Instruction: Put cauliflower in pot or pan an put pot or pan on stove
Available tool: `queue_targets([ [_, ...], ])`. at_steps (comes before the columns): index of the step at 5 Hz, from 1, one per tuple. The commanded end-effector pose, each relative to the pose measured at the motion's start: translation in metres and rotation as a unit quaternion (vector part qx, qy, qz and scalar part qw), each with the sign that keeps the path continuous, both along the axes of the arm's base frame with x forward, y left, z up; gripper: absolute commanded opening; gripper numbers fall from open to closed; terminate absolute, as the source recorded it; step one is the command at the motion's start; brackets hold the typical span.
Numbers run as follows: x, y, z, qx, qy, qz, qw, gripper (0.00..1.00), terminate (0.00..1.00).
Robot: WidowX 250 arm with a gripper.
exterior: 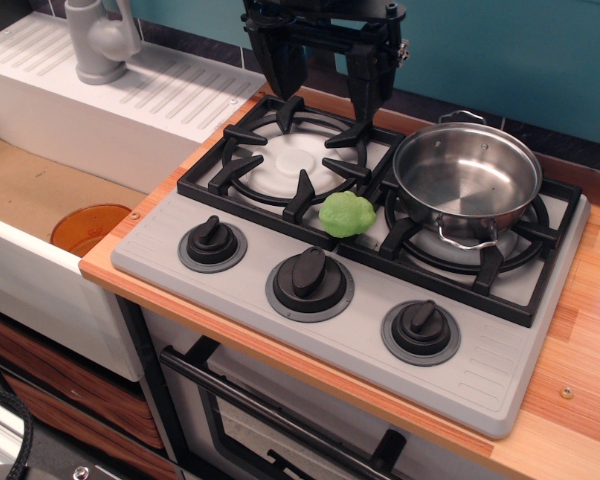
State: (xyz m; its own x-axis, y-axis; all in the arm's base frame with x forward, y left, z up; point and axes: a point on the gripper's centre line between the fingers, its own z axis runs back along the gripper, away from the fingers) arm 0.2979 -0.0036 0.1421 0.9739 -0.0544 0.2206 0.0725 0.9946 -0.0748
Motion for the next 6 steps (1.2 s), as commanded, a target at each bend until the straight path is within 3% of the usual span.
queue_targets([
  [1, 0.000, 0.000, 0.000, 0.000, 0.000, 0.000, 1.0000, 1.00, 0.00],
  [3, 0.013, -0.003, -0.036, -0.011, -0.036, -0.005, 0.9993, 1.00, 0.00],
  [6, 0.020, 0.004, -0.065, -0.005, -0.076, -0.018, 0.9970, 1.00, 0.00],
])
